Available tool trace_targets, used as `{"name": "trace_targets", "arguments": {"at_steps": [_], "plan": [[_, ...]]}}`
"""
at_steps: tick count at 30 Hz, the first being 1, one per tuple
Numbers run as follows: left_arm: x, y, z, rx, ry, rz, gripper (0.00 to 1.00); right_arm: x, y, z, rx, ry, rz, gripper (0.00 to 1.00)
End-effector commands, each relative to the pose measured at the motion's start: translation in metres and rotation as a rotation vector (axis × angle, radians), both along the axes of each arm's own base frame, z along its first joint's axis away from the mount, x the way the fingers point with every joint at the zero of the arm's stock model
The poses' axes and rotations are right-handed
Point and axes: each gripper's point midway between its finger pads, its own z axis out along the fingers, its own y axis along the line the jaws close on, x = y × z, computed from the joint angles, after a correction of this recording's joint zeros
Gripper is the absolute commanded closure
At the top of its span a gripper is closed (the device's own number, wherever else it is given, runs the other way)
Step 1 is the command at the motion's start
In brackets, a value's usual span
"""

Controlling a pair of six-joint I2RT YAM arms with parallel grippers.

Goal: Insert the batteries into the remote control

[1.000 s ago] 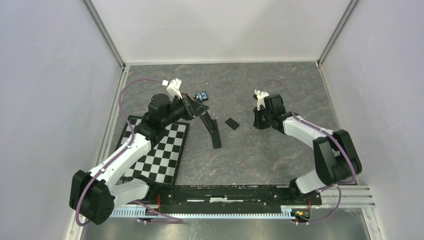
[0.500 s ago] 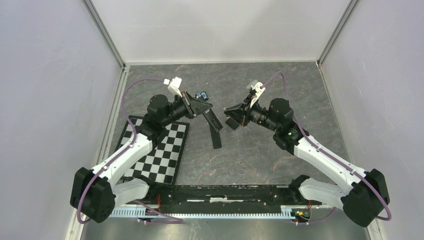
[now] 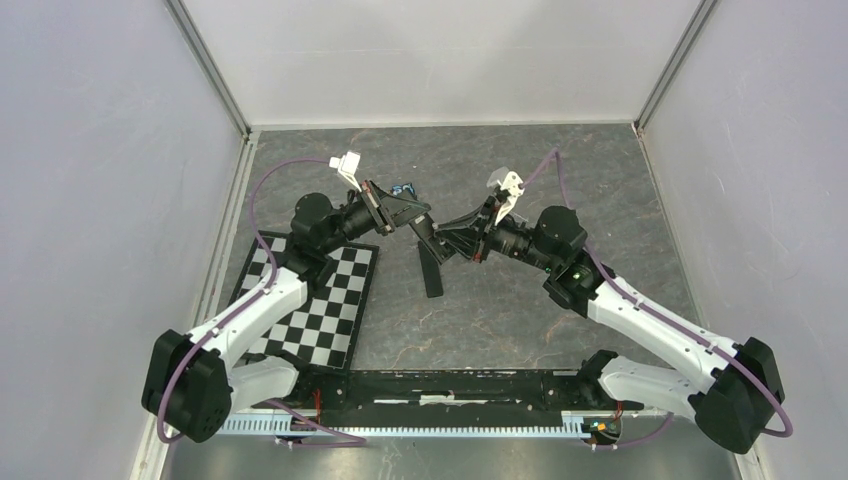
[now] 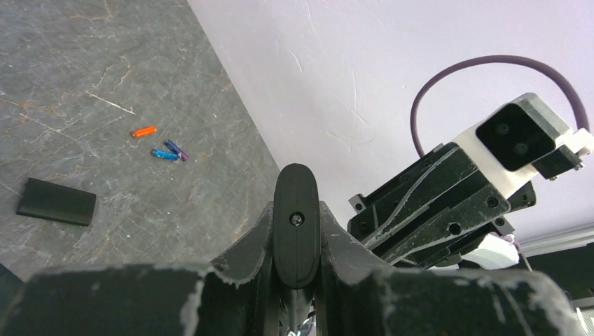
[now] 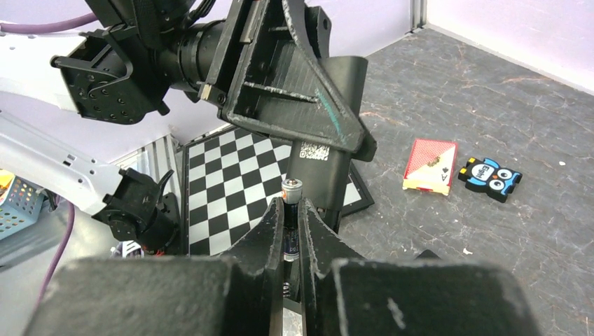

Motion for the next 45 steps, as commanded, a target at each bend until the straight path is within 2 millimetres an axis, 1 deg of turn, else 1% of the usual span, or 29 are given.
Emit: {"name": "trace_targets", "arguments": {"at_steps": [1,7,21,24,29,33,39,45], "plan": [[-0.002,-0.002,0.02,-0.079,-0.021,-0.025,0.98,-0.007,0.002,0.008,0.022,-0.038,0.025,0.91],[-0.003,-0.002,0.022,-0.09,-0.024,-0.027,0.98,-0.011,0.005,0.001,0.007,-0.028,0.036,0.91],[-0.007,-0.001,0.034,-0.108,-0.036,-0.039,0.98,-0.008,0.002,-0.018,-0.059,-0.023,0.015,0.9],[-0.008,-0.001,0.035,-0.113,-0.034,-0.044,0.98,-0.008,0.003,-0.019,-0.062,-0.021,0.022,0.9],[-0.008,-0.001,0.037,-0.118,-0.034,-0.045,0.98,-0.01,0.006,-0.023,-0.068,-0.01,0.038,0.85],[-0.008,-0.001,0.039,-0.123,-0.038,-0.046,0.98,-0.008,0.004,-0.026,-0.079,-0.001,0.022,0.8],[-0.007,-0.001,0.039,-0.12,-0.038,-0.043,0.98,-0.006,0.001,-0.022,-0.074,-0.01,0.003,0.7],[-0.007,-0.001,0.039,-0.117,-0.04,-0.043,0.98,-0.004,-0.003,-0.017,-0.063,-0.02,-0.028,0.64]]}}
